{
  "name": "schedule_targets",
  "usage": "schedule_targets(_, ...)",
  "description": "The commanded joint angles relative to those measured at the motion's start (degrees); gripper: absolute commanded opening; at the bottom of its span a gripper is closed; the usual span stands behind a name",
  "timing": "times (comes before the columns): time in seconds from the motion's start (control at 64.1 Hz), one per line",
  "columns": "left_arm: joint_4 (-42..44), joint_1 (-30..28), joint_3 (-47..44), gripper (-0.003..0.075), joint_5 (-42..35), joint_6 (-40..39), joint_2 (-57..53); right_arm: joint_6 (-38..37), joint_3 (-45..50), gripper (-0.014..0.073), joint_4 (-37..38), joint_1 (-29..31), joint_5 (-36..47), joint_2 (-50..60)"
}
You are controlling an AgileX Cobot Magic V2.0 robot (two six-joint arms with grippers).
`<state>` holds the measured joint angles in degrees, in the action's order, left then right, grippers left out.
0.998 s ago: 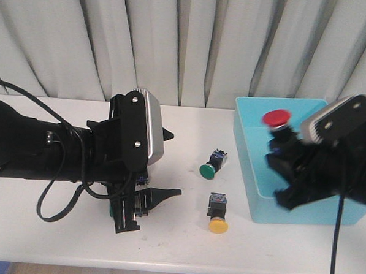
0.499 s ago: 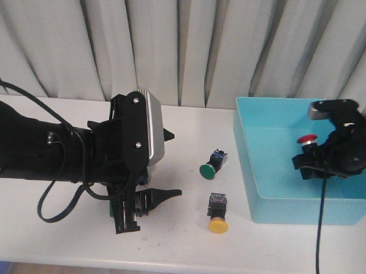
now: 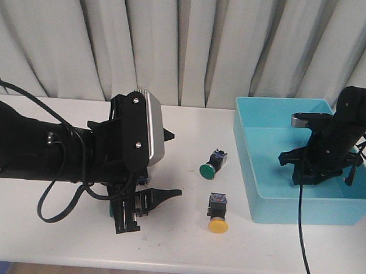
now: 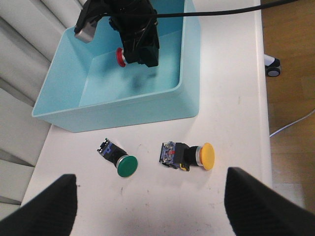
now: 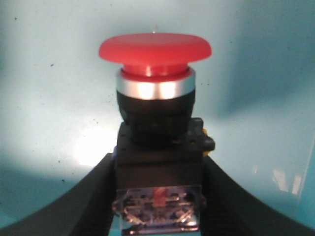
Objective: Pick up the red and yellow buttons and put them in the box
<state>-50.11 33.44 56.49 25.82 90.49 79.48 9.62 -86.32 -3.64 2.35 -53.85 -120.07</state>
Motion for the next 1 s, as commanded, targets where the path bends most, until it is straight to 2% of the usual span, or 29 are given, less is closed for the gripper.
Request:
schedule_targets(0.0,-1.8,0.2,1.5,0.0586,-1.9,-0.6,-1.5,0.1,-1.8,0.0339,0.4,0.2,0.2,3.2)
schedule_targets(0.156,-1.8,0.2,1.5,0.0586,-2.0,-0.6,-1.5,0.1,-1.8,0.0481,0.4,0.2,0.3,3.2)
schedule_targets(0.249,-1.8,0.2,1.5,0.0586,-2.0,-0.6,-1.5,-0.1,-1.8,0.0522,-0.1,0.2,-0.1,3.2)
schedule_targets(0.437,-1.8,0.2,1.5,0.0586,-2.0,-0.6,-1.5,0.1,-1.8,0.0508,-0.1,0.2,-0.3,5.8)
schedule_targets(0.655,-1.8,0.2,1.5,0.0586,-2.0,-0.6,-1.5,0.6,0.8,0.0455,-3.3,-0.3,-2.3,16.3)
schedule_targets(0.982,-1.7,0.2,1.5,0.0586,-2.7,-0.5,-1.5,-0.6,24.2,0.0435,-2.7,-10.7,8.0,42.9)
